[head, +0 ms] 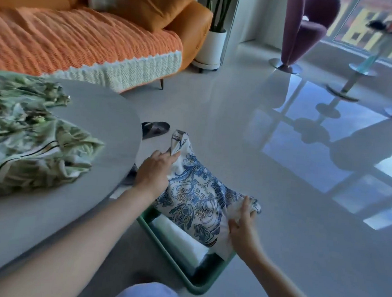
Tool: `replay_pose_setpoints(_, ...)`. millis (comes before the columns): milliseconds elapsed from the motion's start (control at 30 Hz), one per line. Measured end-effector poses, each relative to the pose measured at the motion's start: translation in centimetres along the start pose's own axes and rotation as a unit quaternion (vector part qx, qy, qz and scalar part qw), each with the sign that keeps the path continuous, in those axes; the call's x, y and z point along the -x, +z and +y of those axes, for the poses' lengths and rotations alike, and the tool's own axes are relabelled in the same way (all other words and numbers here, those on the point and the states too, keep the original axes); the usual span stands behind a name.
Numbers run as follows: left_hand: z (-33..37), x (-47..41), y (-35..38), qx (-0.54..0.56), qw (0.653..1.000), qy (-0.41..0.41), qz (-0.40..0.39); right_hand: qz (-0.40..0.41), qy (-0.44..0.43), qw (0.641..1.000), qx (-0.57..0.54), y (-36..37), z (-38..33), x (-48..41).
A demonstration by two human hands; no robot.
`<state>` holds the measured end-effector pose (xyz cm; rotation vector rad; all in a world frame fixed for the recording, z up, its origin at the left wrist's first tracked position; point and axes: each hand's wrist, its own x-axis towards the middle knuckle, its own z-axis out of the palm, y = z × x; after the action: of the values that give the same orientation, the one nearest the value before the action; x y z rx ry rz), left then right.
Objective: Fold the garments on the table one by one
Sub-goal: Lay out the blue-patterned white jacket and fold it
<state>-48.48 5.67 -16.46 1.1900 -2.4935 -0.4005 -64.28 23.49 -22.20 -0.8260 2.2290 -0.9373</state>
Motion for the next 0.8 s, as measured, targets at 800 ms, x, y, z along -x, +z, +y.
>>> replay_pose_setpoints(800,-9.9,1.1,26.4,-0.060,0.949,-0.126,-0.283,0.053,0.228,0.962,0.140,15.2,15.0,-6.4)
